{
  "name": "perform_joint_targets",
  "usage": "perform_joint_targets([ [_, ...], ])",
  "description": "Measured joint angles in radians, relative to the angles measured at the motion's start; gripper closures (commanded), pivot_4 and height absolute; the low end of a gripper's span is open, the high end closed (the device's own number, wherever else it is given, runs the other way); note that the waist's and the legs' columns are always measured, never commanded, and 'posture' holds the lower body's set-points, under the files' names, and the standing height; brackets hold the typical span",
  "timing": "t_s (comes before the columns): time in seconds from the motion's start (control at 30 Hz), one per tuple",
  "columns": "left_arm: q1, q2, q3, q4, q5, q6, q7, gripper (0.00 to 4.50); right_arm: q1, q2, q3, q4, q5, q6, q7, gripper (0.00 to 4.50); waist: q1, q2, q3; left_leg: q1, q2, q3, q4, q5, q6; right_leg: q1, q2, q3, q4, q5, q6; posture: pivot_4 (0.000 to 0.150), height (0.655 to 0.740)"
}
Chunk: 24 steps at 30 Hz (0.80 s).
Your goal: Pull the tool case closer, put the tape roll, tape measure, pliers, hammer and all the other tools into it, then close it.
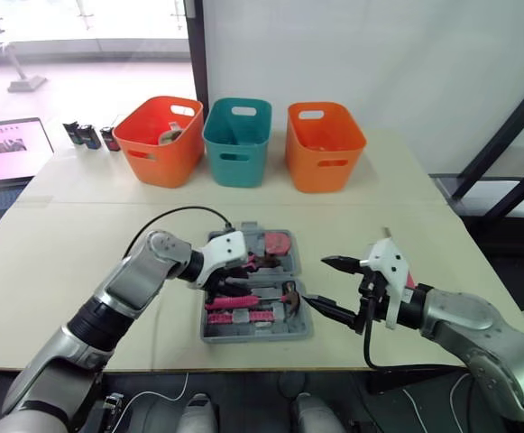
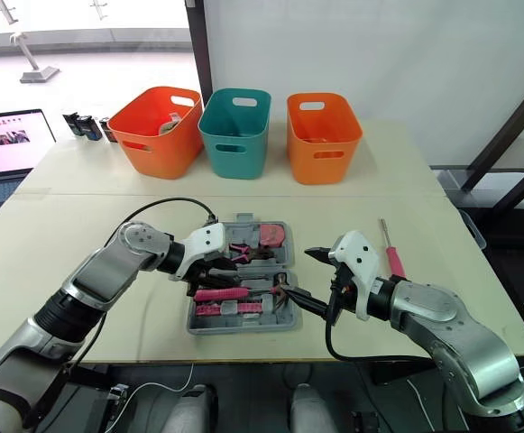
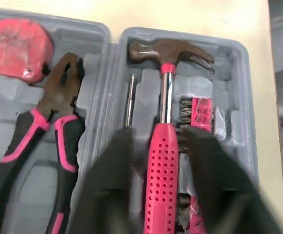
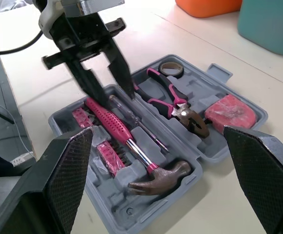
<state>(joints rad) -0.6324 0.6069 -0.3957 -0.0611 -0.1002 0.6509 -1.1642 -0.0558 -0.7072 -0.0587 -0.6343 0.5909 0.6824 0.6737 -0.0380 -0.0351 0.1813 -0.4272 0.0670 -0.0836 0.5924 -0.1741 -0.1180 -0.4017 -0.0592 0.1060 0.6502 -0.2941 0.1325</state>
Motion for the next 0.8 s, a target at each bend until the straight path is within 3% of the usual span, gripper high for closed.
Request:
perform_joint_targets([
  [0.03,0.006,-0.005,0.008,0.002,-0.005,-0.007,0.005,4.47,0.000,0.000,0.000,0.000,0.000,0.000,0.000,0.00,0.000,0.000,0.000,0.000,0.000,0.000,0.000,0.000,0.000,0.000,0.000,0.000,0.000,0.000,0.000,0.150,0.7400],
  [0.4,0.090,-0.073,0.023,0.080,-0.035,-0.095,0.039,4.47,0.008,0.000,0.001,0.002,-0.009,0.000,-0.010,0.00,-0.003,0.000,0.000,0.000,0.000,0.000,0.000,0.000,0.000,0.000,0.000,0.000,0.000,0.000,0.000,0.150,0.7400],
  [0.8,0.125,-0.101,0.005,0.199,0.031,-0.259,0.085,4.47,0.040,-0.003,-0.003,0.001,-0.008,0.010,-0.030,0.00,-0.002,0.001,-0.001,0.002,0.000,0.000,0.000,0.000,0.000,0.003,0.000,0.000,0.000,0.000,0.000,0.150,0.7400],
])
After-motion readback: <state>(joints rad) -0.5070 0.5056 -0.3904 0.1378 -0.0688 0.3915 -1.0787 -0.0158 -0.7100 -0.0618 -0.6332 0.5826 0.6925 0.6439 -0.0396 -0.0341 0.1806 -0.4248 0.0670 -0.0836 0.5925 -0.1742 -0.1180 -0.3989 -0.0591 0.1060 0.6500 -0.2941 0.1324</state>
